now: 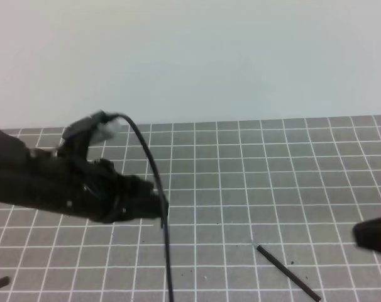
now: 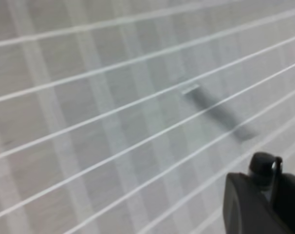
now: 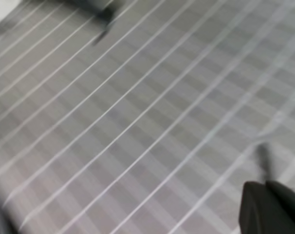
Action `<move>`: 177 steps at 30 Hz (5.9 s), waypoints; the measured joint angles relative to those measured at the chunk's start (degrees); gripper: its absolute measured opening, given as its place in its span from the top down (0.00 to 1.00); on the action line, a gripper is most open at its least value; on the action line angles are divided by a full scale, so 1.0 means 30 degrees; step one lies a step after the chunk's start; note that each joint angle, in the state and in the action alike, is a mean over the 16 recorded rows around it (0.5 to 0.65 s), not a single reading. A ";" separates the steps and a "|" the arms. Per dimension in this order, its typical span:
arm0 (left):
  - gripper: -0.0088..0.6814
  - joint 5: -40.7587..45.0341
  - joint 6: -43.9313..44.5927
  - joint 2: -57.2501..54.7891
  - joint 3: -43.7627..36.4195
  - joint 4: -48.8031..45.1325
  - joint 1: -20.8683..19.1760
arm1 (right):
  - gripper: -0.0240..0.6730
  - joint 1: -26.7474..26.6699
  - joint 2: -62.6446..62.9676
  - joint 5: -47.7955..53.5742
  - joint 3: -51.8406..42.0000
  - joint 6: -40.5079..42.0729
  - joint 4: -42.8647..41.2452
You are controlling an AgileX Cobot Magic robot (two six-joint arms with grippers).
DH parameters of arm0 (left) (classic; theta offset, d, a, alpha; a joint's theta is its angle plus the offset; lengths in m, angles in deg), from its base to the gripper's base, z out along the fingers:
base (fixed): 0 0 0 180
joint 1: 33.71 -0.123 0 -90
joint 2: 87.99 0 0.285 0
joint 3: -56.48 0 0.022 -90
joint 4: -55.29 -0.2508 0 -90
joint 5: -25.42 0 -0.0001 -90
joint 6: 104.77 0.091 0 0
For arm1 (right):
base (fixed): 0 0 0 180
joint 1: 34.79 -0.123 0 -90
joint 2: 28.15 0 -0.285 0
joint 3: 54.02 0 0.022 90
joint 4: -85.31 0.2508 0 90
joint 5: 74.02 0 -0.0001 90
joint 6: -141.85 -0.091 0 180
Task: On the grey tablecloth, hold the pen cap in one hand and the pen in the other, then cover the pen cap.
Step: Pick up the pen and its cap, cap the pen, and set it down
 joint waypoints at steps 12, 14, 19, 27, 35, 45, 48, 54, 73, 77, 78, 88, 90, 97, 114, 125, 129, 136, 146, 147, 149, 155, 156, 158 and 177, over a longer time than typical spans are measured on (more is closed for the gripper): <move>0.87 0.1992 0.4770 0.0297 -0.0245 0.9667 -0.2100 | 0.95 -0.5570 -0.4421 0.1612 0.3175 -0.5802 -0.9961; 0.87 0.1926 0.5293 0.0297 -0.0474 1.0850 -0.2141 | 0.95 -0.6385 -0.4935 0.1180 0.3374 -0.7291 -1.1571; 0.87 0.1493 0.6711 0.0300 -0.1436 1.3377 -0.2161 | 0.95 -0.7672 -0.6261 -0.0067 0.3593 -1.0192 -1.4144; 0.87 -0.0212 0.8498 0.0755 -0.3201 1.5336 -0.2161 | 0.85 -0.8070 -0.8894 -0.2059 0.3737 -1.1781 -1.4965; 0.87 -0.1634 0.9138 0.1723 -0.3863 1.5405 -0.2161 | 0.68 -0.8070 -1.2012 -0.3479 0.4026 -1.2165 -1.5506; 0.87 -0.1516 0.9126 0.2258 -0.3872 1.5412 -0.2161 | 0.60 -0.8070 -1.4800 -0.4957 0.4194 -1.2204 -1.5728; 0.87 -0.1349 0.9105 0.2258 -0.3872 1.5412 -0.2161 | 0.60 -0.8070 -1.5270 -0.5269 0.4200 -1.2204 -1.5757; 0.87 -0.1234 0.9062 0.2258 -0.3872 1.5412 -0.2161 | 0.60 -0.8070 -1.5863 -0.5838 0.4226 -1.2242 -1.5831; 0.87 -0.0470 0.9245 0.2265 -0.3872 1.5412 -0.2161 | 0.85 -0.8035 -1.5141 -0.4793 0.4985 -1.3000 -1.5585; 0.87 -0.0520 0.9391 0.2270 -0.3872 1.5412 -0.2161 | 0.86 -0.8035 -1.3754 -0.3914 0.5397 -1.2004 -1.3953; 0.87 -0.0581 0.9418 0.2272 -0.3872 1.5412 -0.2161 | 0.86 -0.8035 -1.3346 -0.3682 0.5495 -1.1608 -1.3315; 0.87 -0.1492 0.9303 0.2280 -0.3862 1.5412 -0.2161 | 0.86 -0.8035 -1.0117 -0.2382 0.6074 -0.6491 -0.4836; 0.87 -0.1704 0.9232 0.2280 -0.3827 1.5412 -0.2161 | 0.87 -0.8035 -0.9867 -0.2298 0.6086 -0.5580 -0.3273; 0.87 -0.2462 0.9059 0.2280 -0.3332 1.5423 -0.2059 | 0.86 -0.8035 -0.9756 -0.2312 0.6086 -0.3862 0.0021; 0.87 -0.4290 0.9018 0.2280 -0.1988 1.5505 -0.0392 | 0.86 -0.8035 -0.9807 -0.3369 0.6086 -0.3093 0.1609; 0.87 -0.4262 0.8359 0.2280 -0.1985 1.5505 -0.0290 | 0.86 -0.8035 -0.9807 -0.3814 0.6086 -0.3122 0.1780; 0.87 -0.4207 0.8202 0.2280 -0.1985 1.5505 -0.0290 | 0.86 -0.8035 -0.9807 -0.3862 0.6086 -0.3122 0.1812; 0.87 -0.4221 0.8105 0.2280 -0.1749 1.5505 -0.0290 | 0.86 -0.8035 -0.9807 -0.3813 0.6086 -0.3125 0.1819; 0.87 -0.4076 0.8094 0.2284 -0.1038 1.5536 -0.0290 | 0.86 -0.8035 -0.9807 -0.3981 0.6086 -0.3129 0.1863; 0.87 -0.4045 0.8094 0.2283 -0.0979 1.5539 -0.0290 | 0.86 -0.8035 -0.9807 -0.4027 0.6086 -0.3130 0.1883; 0.87 -0.3976 0.8094 0.2282 -0.0891 1.5545 -0.0290 | 0.86 -0.8035 -0.9807 -0.4122 0.6096 -0.3109 0.1961; 0.87 -0.3817 0.8094 0.2273 -0.0844 1.5554 -0.0290 | 0.87 -0.8035 -0.9807 -0.4321 0.6272 -0.2878 0.2364; 0.87 -0.3794 0.8094 0.2271 -0.0844 1.5554 -0.0290 | 0.87 -0.8035 -0.9807 -0.4336 0.6316 -0.2840 0.2433; 0.87 -0.3756 0.8094 0.2266 -0.0844 1.5554 -0.0290 | 0.87 -0.8035 -0.9807 -0.4355 0.6403 -0.2763 0.2571; 0.87 -0.3615 0.8366 0.2266 -0.0816 1.5818 0.0457 | 0.86 -0.8062 -0.9807 -0.5407 0.6769 -0.1223 0.4649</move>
